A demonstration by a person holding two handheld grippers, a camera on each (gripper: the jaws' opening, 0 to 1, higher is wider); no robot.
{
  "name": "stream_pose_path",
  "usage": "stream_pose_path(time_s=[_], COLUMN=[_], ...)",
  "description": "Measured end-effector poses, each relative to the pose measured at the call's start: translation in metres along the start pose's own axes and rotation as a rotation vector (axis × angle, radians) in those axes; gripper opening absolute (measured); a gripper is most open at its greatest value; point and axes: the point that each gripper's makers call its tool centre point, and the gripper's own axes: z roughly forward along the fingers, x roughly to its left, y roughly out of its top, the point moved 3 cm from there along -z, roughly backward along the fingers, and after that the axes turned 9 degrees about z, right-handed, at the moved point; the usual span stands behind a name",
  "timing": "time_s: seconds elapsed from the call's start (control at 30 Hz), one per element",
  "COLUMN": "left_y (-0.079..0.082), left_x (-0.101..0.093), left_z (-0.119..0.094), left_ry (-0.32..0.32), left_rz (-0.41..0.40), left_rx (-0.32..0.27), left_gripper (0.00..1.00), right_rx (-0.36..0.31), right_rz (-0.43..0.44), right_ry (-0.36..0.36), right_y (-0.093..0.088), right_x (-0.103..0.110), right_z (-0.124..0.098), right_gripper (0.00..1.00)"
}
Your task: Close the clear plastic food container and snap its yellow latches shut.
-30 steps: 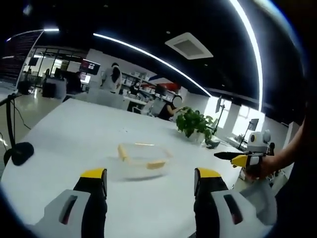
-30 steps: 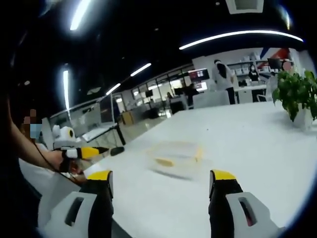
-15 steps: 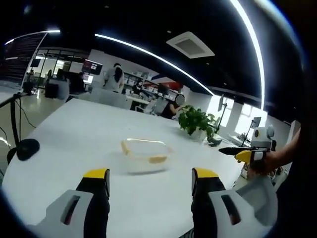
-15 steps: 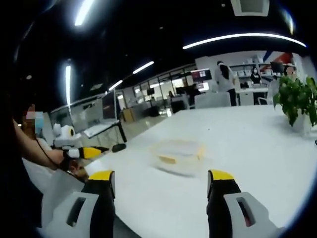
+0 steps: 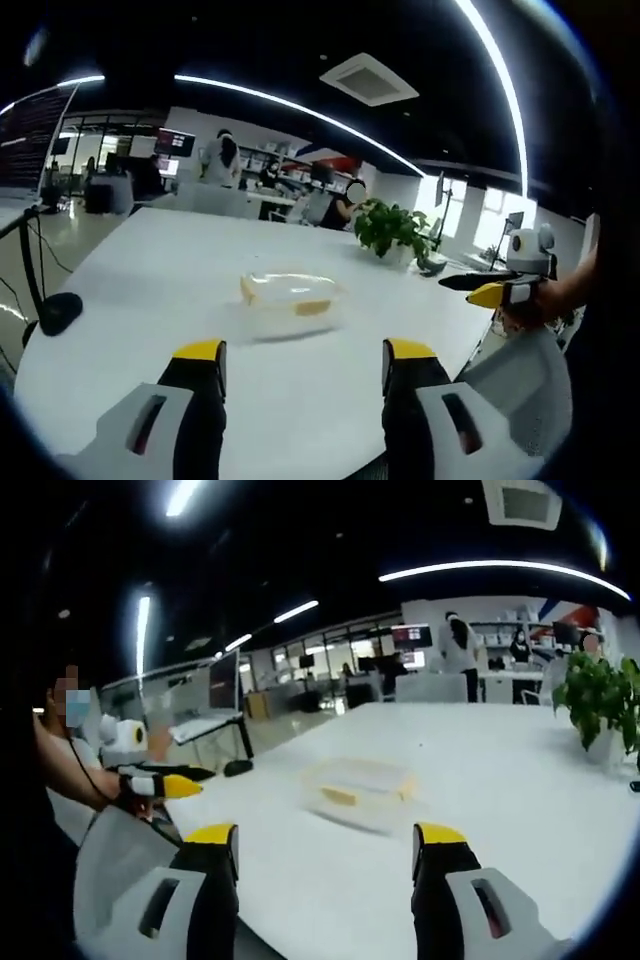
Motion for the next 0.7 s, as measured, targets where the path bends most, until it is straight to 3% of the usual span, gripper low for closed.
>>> stream_pose_path(time_s=[0.27,0.7], left_y=[-0.011,-0.018], left_x=[-0.001,-0.005], left_z=[0.001,0.000], left_ry=[-0.005,-0.032], left_rz=[0.025,0.033], left_rx=[0.039,0.069], left_gripper=[0.58,0.54], right_rx=[-0.005,0.053], right_rz=[-0.013,-0.048], right_ry=[-0.024,-0.009], right_y=[-0.004,-0.017], right_x=[-0.001,0.004], right_z=[0.000,0.003], right_gripper=[0.70,0.69])
